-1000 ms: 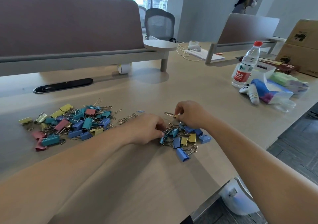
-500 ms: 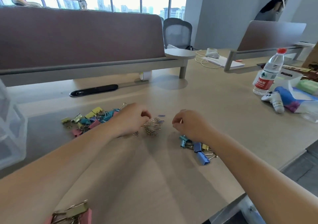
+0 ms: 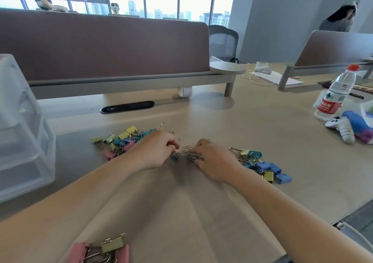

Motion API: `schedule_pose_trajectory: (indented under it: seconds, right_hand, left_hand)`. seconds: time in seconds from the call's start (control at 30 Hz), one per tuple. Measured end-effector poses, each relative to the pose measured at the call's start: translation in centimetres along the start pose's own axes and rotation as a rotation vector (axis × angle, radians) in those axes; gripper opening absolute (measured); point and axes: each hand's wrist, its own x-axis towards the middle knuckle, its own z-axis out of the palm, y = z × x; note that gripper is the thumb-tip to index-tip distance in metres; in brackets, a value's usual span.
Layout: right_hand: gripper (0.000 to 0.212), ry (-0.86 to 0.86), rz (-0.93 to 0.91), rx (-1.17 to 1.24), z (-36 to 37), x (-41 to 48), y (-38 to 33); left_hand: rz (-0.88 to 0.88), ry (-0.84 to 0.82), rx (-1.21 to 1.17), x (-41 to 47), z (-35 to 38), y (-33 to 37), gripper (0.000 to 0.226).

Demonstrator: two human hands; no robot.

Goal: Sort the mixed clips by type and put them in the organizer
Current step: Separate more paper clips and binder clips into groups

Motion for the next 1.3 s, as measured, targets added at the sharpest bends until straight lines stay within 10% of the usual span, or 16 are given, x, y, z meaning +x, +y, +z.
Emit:
schedule_pose_trajectory:
  seconds: [0.63,0.83,1.3]
  right_hand:
    - [0.008,-0.115,-0.001,0.317,-2.5,-4.3,0.0]
    - [0.017,0.042,0.138,0.164,-1.9,-0.6,2.3]
    - [0.026,-0.026,0.038,0.018,-1.3,0.5,1.8]
  left_hand:
    - [0.101,0.052,0.198,3.1,1.9,0.4,0.023]
    - [0.148,0.035,0.477,5.1,2.8,0.8,0.023]
    - [0.216,0.017,0.323,4.3,3.9,1.2,0.016]
